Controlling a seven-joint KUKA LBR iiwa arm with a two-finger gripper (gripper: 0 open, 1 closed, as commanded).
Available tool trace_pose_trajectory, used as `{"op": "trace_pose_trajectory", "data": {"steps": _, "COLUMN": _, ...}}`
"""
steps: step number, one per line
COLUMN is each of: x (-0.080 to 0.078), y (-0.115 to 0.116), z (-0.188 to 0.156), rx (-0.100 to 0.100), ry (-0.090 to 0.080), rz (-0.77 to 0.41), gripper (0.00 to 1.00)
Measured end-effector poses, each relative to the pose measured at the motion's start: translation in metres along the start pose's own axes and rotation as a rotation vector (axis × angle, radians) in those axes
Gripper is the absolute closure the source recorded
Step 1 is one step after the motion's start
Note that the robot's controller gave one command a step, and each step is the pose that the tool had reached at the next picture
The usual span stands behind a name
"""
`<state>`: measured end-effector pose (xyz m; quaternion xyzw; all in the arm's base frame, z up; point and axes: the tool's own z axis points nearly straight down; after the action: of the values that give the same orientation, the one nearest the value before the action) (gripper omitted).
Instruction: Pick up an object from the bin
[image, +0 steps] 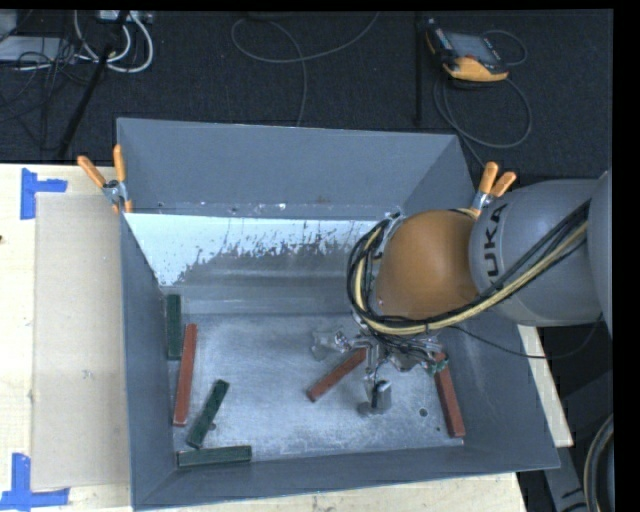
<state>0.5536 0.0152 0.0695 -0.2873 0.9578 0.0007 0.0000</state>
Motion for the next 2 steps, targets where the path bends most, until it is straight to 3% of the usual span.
{"op": "trace_pose_trajectory", "data": {"steps": 1, "x": 0.0001, "y": -0.0001, "z": -0.0001, "rx": 0.000, "ry": 0.000, "rz": 0.001, "gripper": 1.00}}
{"op": "trace_pose_trajectory", "data": {"steps": 2, "x": 0.0001, "y": -0.0002, "z": 0.0000, "rx": 0.000, "ry": 0.000, "rz": 0.002, "gripper": 0.00}}
